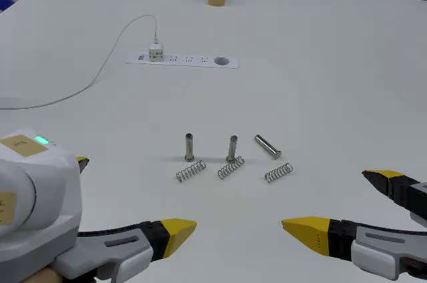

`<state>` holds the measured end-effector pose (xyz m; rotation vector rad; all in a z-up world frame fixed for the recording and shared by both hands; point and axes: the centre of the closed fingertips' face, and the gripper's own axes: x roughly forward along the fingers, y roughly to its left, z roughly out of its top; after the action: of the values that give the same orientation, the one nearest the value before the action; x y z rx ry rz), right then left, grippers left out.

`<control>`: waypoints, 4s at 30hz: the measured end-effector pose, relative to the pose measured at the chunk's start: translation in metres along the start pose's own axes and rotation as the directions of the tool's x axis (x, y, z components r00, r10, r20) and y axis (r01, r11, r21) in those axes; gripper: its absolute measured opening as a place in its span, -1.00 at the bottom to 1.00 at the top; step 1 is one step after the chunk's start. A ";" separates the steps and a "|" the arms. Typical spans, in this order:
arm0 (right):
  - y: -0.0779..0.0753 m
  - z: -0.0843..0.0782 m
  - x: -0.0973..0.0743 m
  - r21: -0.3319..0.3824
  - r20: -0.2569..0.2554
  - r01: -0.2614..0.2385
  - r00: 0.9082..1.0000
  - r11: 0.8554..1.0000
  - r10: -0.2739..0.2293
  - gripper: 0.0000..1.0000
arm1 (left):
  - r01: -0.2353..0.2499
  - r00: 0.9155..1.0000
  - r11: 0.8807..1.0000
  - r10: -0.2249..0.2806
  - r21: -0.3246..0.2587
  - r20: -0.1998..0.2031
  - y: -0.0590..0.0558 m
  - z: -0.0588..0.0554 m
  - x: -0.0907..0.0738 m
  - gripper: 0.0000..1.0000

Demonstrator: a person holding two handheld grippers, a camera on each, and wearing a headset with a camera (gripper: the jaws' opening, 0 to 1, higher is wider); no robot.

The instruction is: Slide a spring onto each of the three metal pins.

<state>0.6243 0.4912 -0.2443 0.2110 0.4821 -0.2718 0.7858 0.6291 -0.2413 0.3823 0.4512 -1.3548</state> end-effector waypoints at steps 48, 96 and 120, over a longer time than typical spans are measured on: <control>-0.014 0.004 0.005 0.021 -0.002 0.012 1.000 1.000 -0.012 0.83 | 0.009 1.000 1.000 -0.009 -0.001 -0.010 -0.003 0.000 0.004 0.98; -0.053 0.030 0.109 -0.058 -0.014 0.017 1.000 0.998 -0.017 0.10 | 0.022 1.000 1.000 -0.022 -0.002 0.015 -0.009 0.001 0.016 0.85; -0.067 0.021 0.159 -0.084 -0.031 0.007 0.999 0.996 -0.010 -0.40 | 0.038 0.999 0.999 -0.038 0.000 -0.003 -0.010 -0.007 0.026 0.82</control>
<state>0.7482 0.3894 -0.3119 0.1319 0.5245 -0.2561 0.7798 0.6089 -0.2605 0.3774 0.4632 -1.3914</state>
